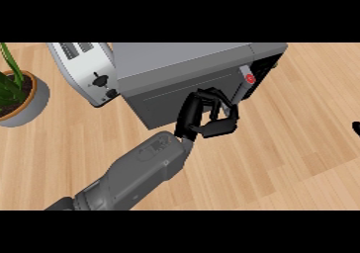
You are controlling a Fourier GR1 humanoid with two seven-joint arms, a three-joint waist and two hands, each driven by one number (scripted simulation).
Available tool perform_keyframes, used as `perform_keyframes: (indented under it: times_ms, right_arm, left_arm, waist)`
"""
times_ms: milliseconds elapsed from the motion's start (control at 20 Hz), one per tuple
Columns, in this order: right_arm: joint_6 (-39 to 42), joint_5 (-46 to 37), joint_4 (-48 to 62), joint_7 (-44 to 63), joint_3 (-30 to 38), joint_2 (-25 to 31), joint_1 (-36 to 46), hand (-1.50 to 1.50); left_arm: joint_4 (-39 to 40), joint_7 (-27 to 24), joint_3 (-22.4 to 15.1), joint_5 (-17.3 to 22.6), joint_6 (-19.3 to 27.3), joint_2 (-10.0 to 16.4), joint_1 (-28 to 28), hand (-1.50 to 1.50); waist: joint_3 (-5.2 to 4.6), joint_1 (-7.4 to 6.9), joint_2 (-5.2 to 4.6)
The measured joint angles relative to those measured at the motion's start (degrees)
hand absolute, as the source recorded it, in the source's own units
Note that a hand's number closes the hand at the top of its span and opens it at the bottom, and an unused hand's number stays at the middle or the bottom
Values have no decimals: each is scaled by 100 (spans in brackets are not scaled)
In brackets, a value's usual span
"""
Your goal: Pick up the milk, place it into the microwave and close the microwave
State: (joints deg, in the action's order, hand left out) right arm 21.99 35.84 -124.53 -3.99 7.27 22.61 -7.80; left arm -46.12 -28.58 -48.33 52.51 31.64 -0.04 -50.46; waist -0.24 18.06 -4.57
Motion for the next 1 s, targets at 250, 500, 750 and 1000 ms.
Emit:
perform_keyframes:
  times_ms: [250,500,750,1000]
  right_arm:
    - [-36,150,-17,86,90,79,80,-150]
    - [-36,285,-36,165,146,155,119,-150]
    - [-58,401,-28,254,220,243,176,-150]
    - [-76,549,-14,315,294,309,251,-150]
  left_arm:
    - [49,-199,-44,155,9,1,-8,150]
    - [99,-393,-77,297,4,1,-14,150]
    - [149,-554,-138,417,7,0,-42,150]
    - [196,-671,-208,536,-25,0,-82,150]
  waist:
    - [5,28,6]
    - [9,56,9]
    - [11,66,4]
    - [15,59,0]
